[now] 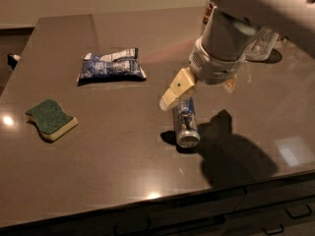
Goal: Place redbull can upright
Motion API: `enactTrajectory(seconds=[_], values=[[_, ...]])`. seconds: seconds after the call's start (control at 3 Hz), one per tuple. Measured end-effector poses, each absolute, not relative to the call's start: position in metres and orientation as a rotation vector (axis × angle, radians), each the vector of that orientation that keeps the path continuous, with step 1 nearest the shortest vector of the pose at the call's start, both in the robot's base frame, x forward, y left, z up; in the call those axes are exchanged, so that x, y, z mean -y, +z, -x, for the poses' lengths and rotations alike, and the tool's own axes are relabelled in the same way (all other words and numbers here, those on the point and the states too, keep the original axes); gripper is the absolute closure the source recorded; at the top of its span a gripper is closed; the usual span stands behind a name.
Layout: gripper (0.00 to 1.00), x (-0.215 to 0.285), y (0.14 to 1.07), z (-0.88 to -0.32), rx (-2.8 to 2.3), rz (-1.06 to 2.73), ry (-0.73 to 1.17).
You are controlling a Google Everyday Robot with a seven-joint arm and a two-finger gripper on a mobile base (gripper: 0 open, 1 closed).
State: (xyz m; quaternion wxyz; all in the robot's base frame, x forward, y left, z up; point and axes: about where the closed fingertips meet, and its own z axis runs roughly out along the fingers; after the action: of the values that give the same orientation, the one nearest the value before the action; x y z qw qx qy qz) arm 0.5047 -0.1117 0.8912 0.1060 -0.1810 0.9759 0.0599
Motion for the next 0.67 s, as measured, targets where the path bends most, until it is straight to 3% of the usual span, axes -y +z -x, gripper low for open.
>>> enactTrajectory(seconds=[0.67], values=[[0.00,0.0965,0.8706,-0.5078,-2.951,0.358,0.179]])
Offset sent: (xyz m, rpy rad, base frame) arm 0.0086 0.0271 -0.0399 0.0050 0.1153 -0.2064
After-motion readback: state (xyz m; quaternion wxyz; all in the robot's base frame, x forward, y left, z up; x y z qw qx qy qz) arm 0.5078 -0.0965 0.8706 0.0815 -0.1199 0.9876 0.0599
